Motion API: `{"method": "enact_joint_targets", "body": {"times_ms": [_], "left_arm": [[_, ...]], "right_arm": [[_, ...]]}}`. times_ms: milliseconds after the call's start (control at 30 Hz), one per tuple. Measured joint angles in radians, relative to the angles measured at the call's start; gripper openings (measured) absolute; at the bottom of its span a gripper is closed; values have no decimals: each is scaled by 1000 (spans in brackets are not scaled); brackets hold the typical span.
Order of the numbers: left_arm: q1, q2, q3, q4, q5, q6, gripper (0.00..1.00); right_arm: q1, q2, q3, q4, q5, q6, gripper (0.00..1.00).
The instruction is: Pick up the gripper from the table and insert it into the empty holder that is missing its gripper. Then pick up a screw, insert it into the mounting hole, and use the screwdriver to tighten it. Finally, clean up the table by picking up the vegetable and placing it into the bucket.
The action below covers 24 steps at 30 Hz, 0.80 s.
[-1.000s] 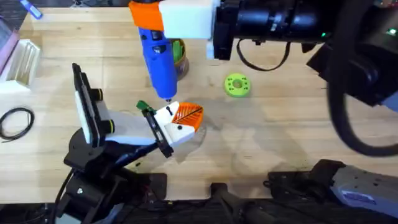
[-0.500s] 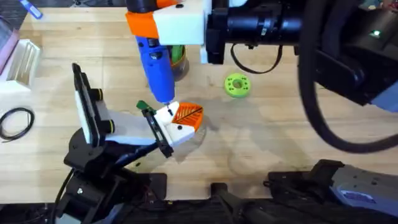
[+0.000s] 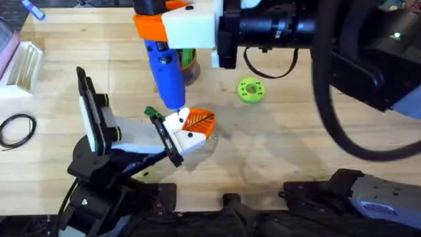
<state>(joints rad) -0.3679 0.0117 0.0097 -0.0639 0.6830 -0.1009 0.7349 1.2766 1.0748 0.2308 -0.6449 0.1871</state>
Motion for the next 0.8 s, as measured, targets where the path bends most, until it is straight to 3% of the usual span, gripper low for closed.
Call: {"method": "enact_joint_targets", "body": {"times_ms": [800], "left_arm": [[0, 0, 0, 0, -3, 0, 6]], "right_arm": [[2, 0, 0, -52, 0, 0, 20]]}}
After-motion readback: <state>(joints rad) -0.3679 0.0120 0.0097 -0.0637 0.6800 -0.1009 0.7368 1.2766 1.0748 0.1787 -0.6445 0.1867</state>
